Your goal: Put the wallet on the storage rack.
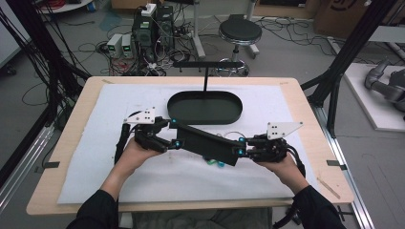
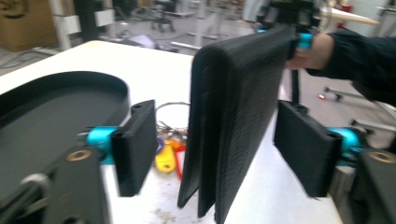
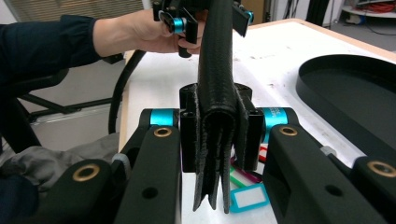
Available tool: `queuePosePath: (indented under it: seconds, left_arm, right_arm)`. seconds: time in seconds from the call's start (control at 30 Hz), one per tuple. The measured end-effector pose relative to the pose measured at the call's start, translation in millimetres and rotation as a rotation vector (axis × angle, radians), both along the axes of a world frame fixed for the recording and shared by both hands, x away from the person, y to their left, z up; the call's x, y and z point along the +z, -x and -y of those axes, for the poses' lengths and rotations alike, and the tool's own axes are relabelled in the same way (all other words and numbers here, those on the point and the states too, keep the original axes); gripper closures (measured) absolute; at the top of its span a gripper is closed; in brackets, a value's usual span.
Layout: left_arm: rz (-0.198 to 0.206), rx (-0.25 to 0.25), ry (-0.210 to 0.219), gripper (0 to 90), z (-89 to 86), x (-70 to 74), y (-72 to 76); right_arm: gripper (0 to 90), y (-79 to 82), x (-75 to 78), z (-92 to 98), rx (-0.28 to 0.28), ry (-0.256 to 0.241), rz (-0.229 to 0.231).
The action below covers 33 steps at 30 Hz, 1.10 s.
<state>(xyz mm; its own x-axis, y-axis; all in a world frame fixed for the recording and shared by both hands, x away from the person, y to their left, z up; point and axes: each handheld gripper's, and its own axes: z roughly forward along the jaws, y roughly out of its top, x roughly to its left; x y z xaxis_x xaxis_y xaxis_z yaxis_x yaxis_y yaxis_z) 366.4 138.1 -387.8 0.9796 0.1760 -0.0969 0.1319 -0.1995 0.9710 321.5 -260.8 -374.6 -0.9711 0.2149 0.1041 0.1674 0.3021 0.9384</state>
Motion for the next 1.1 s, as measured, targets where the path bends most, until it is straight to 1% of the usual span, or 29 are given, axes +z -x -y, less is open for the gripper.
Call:
queuePosePath:
  seconds: [0.13,0.17,0.2,0.23,0.27,0.3,0.33,0.4,0.43,0.47,0.53,0.63,0.67,0.73,0.8,0.83,0.87,0.9,0.93,1.0,1.07,1.1]
  left_arm:
    - [0.035,-0.042,-0.014,44.5,3.9,0.9,3.5]
    - [0.039,-0.05,-0.016,47.0,4.8,1.0,4.3]
    - [0.042,-0.054,-0.02,52.1,5.5,1.0,4.8]
    - [0.044,-0.054,-0.023,52.1,5.7,1.1,5.0]
    - [0.047,-0.058,-0.028,58.2,5.2,0.9,4.8]
    - [0.042,-0.061,-0.023,58.2,4.7,0.8,4.8]
    - [0.037,-0.071,-0.014,60.7,3.4,0.8,4.5]
    - [0.045,-0.076,0.008,66.1,2.5,0.8,5.4]
    - [0.047,-0.081,0.017,68.4,1.9,1.0,5.5]
    - [0.042,-0.084,0.034,70.3,1.8,0.9,6.0]
    - [0.046,-0.086,0.057,73.5,1.5,1.0,6.9]
    - [0.048,-0.084,0.083,74.1,2.0,0.4,9.0]
    - [0.049,-0.088,0.085,74.2,2.1,0.1,9.8]
    - [0.062,-0.077,0.074,74.3,2.8,0.2,12.2]
    - [0.078,-0.069,0.063,74.4,2.4,1.1,13.6]
    - [0.084,-0.066,0.063,74.5,2.0,1.4,14.1]
    - [0.087,-0.059,0.069,74.5,1.4,1.5,14.6]
    - [0.089,-0.057,0.078,74.5,0.6,1.6,14.9]
    - [0.089,-0.051,0.091,74.6,-0.2,1.8,15.2]
    - [0.086,-0.047,0.124,74.6,-1.6,2.5,15.9]
    - [0.086,-0.047,0.147,74.6,-2.7,3.8,16.6]
    - [0.087,-0.053,0.156,74.5,-2.9,4.3,17.0]
  right_arm:
    - [75.8,-0.2,0.0,-1.3,0.021,-0.002,0.0]
    - [75.8,-0.4,-0.1,-1.7,0.024,-0.003,0.001]
    - [75.9,-0.6,-0.3,-2.1,0.024,-0.001,-0.001]
    - [75.9,-0.6,-0.3,-2.1,0.024,-0.001,-0.001]
    - [75.8,-1.1,-0.5,-1.5,0.026,-0.006,-0.005]
    - [75.8,-1.1,-0.5,-1.5,0.026,-0.006,-0.005]
    - [75.8,-1.2,-0.2,-0.9,0.024,-0.006,-0.006]
    - [75.6,-1.9,0.1,0.5,0.016,-0.017,-0.007]
    - [75.5,-2.6,0.2,1.2,0.012,-0.021,0.0]
    - [75.3,-3.0,0.4,1.8,0.008,-0.026,-0.002]
    - [73.7,-4.6,1.1,3.6,-0.013,-0.048,-0.002]
    - [72.4,-4.6,1.5,4.2,-0.029,-0.059,0.003]
    - [70.0,-4.5,1.8,4.7,-0.036,-0.062,0.008]
    - [62.9,-4.3,2.1,5.6,-0.073,-0.069,0.017]
    - [57.6,-4.9,2.2,7.5,-0.086,-0.072,0.008]
    - [52.5,-5.5,2.0,8.1,-0.104,-0.071,0.007]
    - [50.7,-6.7,1.5,8.6,-0.112,-0.073,-0.002]
    - [49.7,-7.2,0.9,8.7,-0.114,-0.066,-0.011]
    - [48.3,-7.9,0.1,8.1,-0.121,-0.056,-0.004]
    - [44.7,-8.6,-2.1,5.4,-0.134,-0.039,-0.013]
    - [44.7,-9.4,-4.5,2.1,-0.14,-0.017,-0.02]
    - [47.3,-10.2,-6.0,-0.6,-0.127,-0.002,-0.022]
